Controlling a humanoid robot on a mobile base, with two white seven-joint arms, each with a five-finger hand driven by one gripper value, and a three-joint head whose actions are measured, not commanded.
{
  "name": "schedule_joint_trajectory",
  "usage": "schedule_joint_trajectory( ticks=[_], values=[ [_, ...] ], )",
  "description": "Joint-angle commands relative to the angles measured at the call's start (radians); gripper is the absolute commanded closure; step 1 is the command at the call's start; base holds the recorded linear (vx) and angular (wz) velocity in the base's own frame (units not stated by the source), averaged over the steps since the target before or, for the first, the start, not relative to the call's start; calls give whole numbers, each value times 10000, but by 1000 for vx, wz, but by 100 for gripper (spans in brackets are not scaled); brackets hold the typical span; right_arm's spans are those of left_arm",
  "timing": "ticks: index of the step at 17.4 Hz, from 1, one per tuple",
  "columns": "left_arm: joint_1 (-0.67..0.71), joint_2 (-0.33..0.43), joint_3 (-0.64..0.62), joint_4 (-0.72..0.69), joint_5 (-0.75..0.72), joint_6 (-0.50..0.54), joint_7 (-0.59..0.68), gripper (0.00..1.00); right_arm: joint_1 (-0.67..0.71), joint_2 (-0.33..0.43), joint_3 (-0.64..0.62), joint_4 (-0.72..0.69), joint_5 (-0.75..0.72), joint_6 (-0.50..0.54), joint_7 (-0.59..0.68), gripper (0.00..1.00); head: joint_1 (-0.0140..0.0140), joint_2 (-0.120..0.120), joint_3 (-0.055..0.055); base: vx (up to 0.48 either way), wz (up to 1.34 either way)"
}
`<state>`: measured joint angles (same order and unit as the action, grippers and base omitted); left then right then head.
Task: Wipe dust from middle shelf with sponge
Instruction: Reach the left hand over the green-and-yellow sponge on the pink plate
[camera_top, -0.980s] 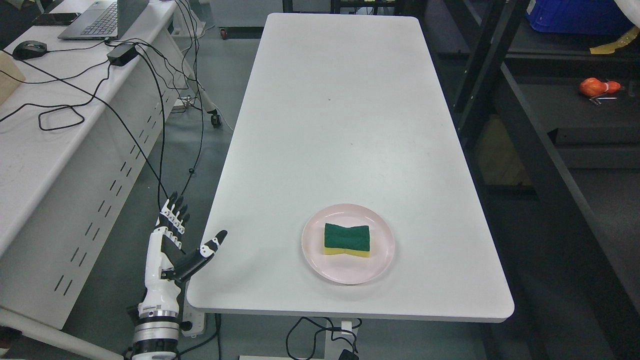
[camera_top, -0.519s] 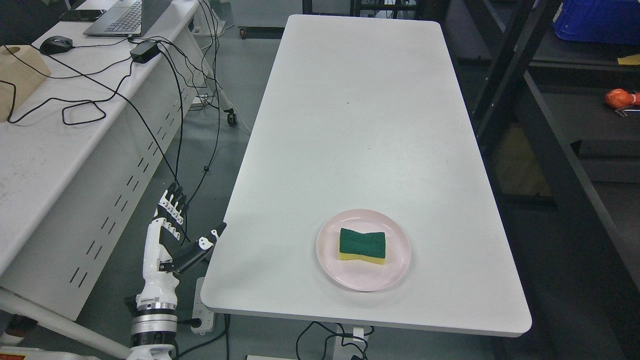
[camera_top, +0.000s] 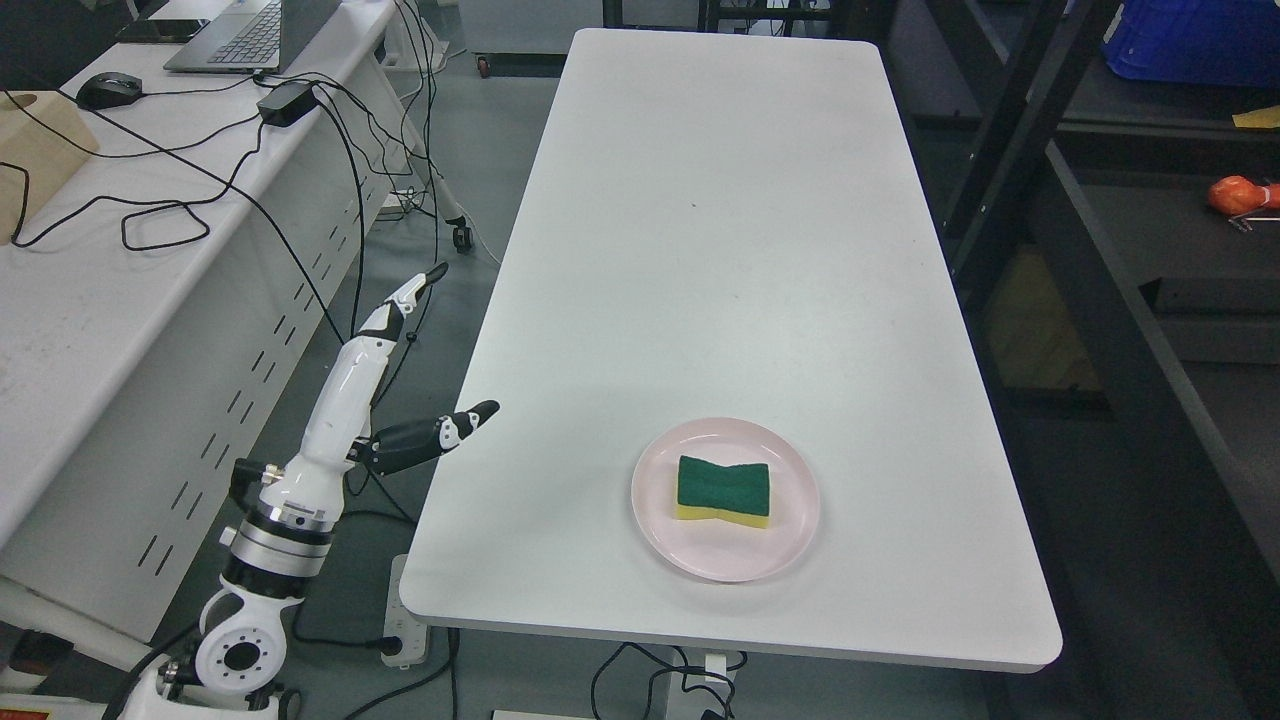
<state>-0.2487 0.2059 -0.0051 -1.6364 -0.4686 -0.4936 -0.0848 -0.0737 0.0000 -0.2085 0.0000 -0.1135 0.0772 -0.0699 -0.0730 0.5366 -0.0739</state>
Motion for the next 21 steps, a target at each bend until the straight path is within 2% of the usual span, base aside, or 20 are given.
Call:
schedule_joint_trajectory(
  ticks=[1,5,9,13,18,21],
  values=[
    [-2005,1207,-1034,1606,-3900,-233,-318,2,0,-175,-1,-174,0,-5,-37,0,0,0,0,0,0],
    [-2803,1469,-3058,1715,-5146,-433,-409,2,0,-175,-1,-174,0,-5,-37,0,0,0,0,0,0],
    [-3235,827,-4165,1807,-5131,-448,-1374,2,0,-175,-1,-174,0,-5,-37,0,0,0,0,0,0],
    [-3434,243,-5438,1807,-5162,-801,-1561,2,0,-175,-1,-174,0,-5,-37,0,0,0,0,0,0],
    [-3495,-631,-5763,2480,-5989,-832,-1561,3,0,-175,-1,-174,0,-5,-37,0,0,0,0,0,0],
    [-3526,-816,-5748,2834,-6388,-832,-1561,3,0,-175,-1,-174,0,-5,-37,0,0,0,0,0,0]
  ],
)
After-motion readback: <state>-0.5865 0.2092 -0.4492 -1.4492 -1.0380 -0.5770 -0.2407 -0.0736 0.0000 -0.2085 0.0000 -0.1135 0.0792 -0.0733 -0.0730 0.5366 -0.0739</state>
